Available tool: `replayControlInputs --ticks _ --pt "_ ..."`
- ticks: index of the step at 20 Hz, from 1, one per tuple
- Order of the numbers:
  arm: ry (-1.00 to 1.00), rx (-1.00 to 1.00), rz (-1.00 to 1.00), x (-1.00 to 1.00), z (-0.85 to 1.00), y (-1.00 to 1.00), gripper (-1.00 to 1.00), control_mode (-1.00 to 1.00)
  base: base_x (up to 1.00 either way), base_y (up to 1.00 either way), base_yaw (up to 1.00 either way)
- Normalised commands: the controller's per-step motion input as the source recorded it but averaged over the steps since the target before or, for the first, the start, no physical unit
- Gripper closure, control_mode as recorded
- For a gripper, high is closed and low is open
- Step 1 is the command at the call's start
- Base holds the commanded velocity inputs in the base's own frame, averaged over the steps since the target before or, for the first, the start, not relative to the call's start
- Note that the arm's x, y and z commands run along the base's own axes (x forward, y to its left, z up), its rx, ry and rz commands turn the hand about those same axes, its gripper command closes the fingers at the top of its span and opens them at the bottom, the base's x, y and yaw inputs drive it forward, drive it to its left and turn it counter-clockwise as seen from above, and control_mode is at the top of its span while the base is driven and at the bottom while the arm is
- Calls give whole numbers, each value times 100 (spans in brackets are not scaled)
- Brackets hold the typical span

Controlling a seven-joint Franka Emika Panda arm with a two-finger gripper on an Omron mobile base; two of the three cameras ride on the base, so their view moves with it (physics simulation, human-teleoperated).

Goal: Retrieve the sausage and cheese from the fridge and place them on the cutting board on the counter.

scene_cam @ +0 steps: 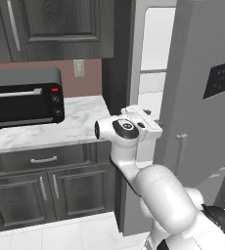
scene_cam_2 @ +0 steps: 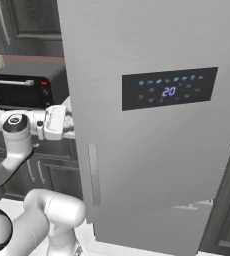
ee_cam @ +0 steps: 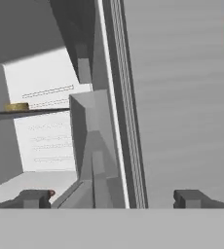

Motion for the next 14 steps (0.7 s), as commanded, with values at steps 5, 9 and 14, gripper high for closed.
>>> replayControlInputs --ticks 5,9,14 --pt "-7 0 -11 -64 0 -80 -100 -100 0 0 0" --pt "0 0 -13 -99 0 -100 -100 -100 0 0 0" --pt "0 0 -12 -93 0 -100 -100 -100 0 0 0"
